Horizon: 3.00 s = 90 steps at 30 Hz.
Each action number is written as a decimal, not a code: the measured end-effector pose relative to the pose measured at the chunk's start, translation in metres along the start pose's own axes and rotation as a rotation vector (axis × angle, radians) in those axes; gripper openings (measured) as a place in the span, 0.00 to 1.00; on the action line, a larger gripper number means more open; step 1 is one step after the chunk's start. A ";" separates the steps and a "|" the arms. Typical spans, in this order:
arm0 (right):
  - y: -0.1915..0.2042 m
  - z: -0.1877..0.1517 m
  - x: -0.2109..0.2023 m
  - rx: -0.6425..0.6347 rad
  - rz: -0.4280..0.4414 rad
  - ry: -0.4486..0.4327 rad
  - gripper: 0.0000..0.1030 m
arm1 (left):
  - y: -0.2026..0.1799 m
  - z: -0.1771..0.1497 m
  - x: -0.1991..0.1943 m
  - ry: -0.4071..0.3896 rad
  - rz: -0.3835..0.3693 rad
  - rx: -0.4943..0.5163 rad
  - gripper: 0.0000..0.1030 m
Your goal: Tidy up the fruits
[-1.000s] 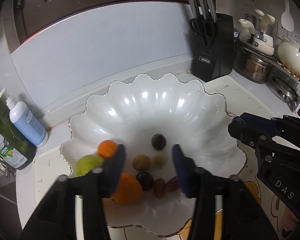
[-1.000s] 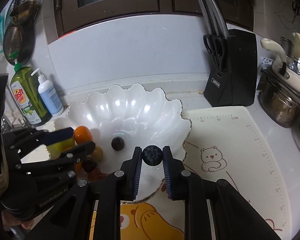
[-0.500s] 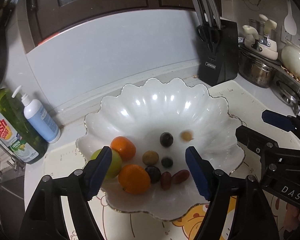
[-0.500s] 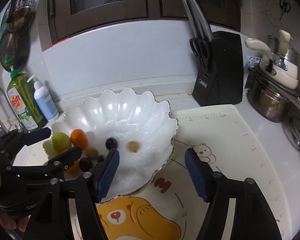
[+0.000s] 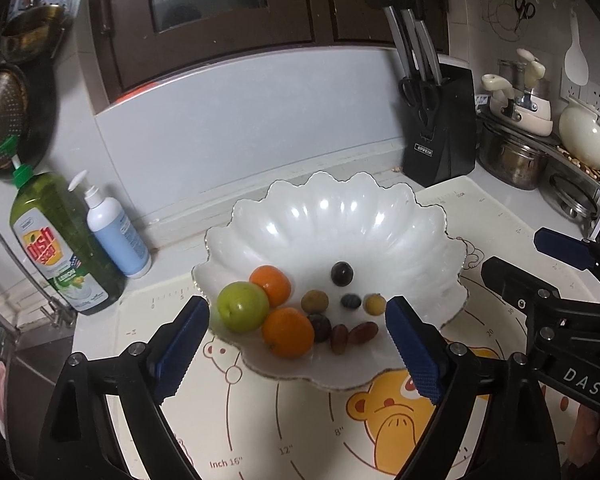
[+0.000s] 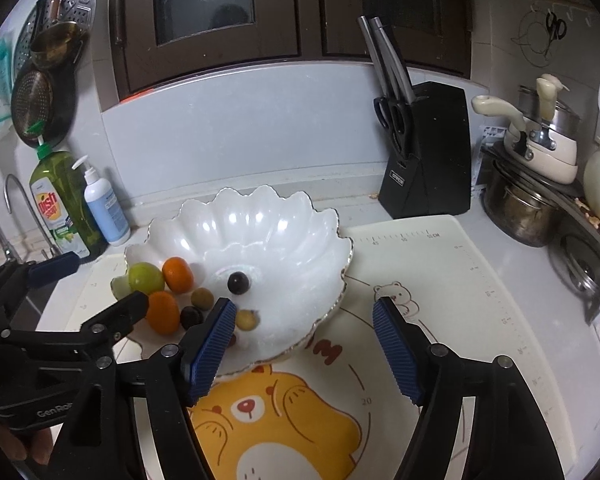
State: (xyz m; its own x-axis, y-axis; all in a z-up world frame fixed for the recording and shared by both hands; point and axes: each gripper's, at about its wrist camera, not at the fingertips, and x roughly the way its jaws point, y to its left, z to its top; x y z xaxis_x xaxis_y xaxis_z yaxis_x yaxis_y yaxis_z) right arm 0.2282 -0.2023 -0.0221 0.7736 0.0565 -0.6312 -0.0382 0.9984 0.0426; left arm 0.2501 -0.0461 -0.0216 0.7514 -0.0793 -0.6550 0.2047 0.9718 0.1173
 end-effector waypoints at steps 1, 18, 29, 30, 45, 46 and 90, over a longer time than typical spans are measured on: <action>0.000 -0.001 -0.002 0.000 -0.003 -0.001 0.70 | 0.000 -0.002 -0.003 -0.002 0.001 -0.001 0.88; 0.014 -0.023 -0.043 -0.029 -0.062 -0.022 0.74 | 0.014 -0.034 -0.048 -0.017 0.044 -0.053 0.93; 0.022 -0.043 -0.070 -0.031 -0.100 -0.036 0.79 | 0.020 -0.061 -0.072 -0.012 0.039 -0.106 0.94; 0.023 -0.045 -0.072 -0.031 -0.101 -0.035 0.79 | 0.020 -0.064 -0.074 -0.012 0.041 -0.109 0.94; 0.026 -0.085 -0.107 -0.012 -0.108 -0.038 0.79 | 0.014 -0.103 -0.108 -0.025 0.045 -0.123 0.96; 0.026 -0.088 -0.109 -0.009 -0.107 -0.038 0.79 | 0.013 -0.105 -0.110 -0.027 0.044 -0.124 0.97; 0.017 -0.135 -0.153 0.034 -0.105 -0.057 0.79 | -0.002 -0.150 -0.154 -0.054 0.027 -0.139 0.98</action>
State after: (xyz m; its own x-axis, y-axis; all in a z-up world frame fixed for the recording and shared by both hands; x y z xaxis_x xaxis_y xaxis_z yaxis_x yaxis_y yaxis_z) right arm 0.0243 -0.1928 -0.0294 0.8070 -0.0497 -0.5885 0.0654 0.9978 0.0055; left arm 0.0400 -0.0027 -0.0332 0.7890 -0.0606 -0.6114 0.0979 0.9948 0.0279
